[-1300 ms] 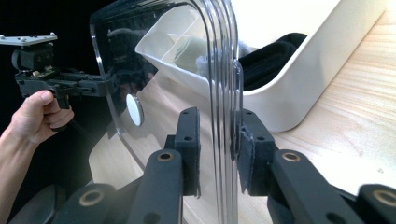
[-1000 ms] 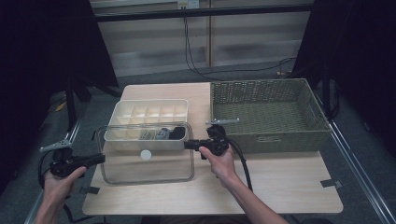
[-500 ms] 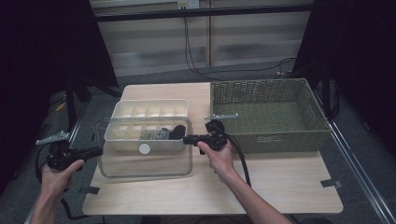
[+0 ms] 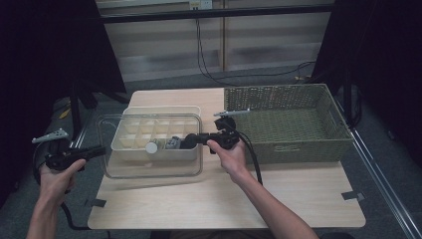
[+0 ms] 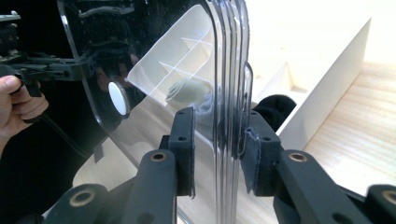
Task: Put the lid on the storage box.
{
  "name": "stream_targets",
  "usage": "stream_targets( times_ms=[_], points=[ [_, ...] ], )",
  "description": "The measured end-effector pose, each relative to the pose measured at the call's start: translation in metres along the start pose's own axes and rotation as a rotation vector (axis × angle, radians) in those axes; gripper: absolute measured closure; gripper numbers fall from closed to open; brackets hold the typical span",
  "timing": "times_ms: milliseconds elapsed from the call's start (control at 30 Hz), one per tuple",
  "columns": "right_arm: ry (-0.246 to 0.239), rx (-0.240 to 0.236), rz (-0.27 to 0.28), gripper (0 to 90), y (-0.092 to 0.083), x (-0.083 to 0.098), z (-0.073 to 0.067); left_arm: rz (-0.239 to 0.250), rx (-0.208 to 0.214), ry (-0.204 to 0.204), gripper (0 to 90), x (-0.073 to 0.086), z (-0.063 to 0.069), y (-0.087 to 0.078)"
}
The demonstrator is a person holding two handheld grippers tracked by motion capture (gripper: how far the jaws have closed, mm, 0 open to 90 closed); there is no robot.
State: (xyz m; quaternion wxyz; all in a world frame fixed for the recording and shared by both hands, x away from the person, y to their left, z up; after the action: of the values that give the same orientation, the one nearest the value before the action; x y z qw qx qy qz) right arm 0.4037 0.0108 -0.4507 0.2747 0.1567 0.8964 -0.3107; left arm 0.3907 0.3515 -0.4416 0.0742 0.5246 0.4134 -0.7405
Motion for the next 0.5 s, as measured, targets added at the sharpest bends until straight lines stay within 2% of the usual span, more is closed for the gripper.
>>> stream_targets(
  times_ms=[500],
  points=[
    [-0.025,0.012,0.030,68.5,0.000,-0.024,-0.002,0.003,-0.015,0.012,75.5,-0.014,-0.009,0.006]
  ],
)
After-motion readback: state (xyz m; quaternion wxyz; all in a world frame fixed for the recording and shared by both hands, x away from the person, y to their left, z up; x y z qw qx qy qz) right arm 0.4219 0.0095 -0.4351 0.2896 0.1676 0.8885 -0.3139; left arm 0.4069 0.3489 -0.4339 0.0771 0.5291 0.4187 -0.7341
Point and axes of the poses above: each handheld gripper's, and its own axes: y roughly forward along the jaws, x roughly out of its underside, z roughly to its right, the point moved 9 cm from there along y, roughly forward along the jaws, and after that the axes turned 13 degrees about y, right-handed, at the moved point
